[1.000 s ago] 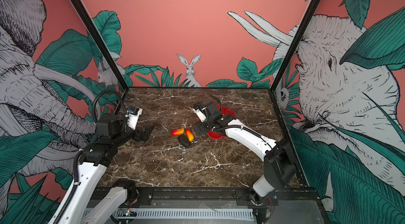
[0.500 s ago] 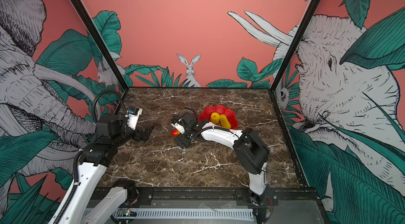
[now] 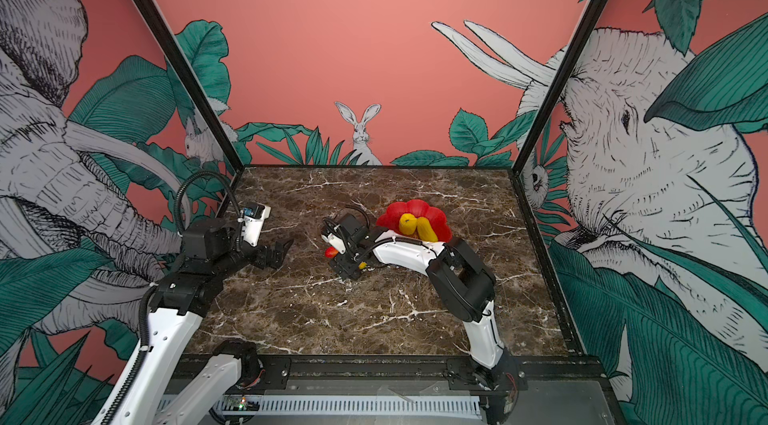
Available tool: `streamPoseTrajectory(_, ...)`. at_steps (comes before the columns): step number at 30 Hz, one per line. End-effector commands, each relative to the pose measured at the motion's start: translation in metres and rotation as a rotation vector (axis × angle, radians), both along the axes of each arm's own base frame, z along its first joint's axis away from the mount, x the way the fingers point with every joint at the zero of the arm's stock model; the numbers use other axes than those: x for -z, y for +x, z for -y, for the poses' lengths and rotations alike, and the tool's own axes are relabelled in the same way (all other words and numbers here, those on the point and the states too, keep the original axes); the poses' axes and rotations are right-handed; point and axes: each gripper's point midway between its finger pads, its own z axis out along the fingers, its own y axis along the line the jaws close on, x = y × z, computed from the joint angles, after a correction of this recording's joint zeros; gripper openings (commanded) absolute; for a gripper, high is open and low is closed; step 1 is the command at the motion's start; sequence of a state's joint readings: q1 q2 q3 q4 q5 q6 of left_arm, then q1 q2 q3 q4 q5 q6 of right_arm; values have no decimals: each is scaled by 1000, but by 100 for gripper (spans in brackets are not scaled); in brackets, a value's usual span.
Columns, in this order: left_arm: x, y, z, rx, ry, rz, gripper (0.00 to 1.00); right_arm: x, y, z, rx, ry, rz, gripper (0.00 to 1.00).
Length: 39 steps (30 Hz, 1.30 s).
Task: Place and organize the fake fruits in the fruit bowl
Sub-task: 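Lower the right gripper and close it on the dark green avocado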
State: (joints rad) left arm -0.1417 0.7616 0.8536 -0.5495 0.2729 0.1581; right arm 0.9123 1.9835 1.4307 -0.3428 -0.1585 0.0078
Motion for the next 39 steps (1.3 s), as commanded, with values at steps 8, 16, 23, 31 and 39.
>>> streamPoseTrajectory(8, 1, -3, 1, 6, -3, -2, 100, 23, -7, 1, 0, -3, -46, 70)
streamPoseTrajectory(16, 0, -3, 0, 4, 0, 1, 100, 37, -7, 0, -2, -25, -69, 64)
streamPoseTrajectory(23, 1, -3, -1, 1, 1, 0, 100, 45, -8, 2, 1, -46, -77, 50)
streamPoseTrajectory(31, 1, -3, -1, 1, 2, 0, 100, 29, -6, 1, -13, -31, -52, 27)
streamPoseTrajectory(39, 2, -2, -1, -2, 4, -3, 100, -3, -7, 2, -59, 3, 3, 13)
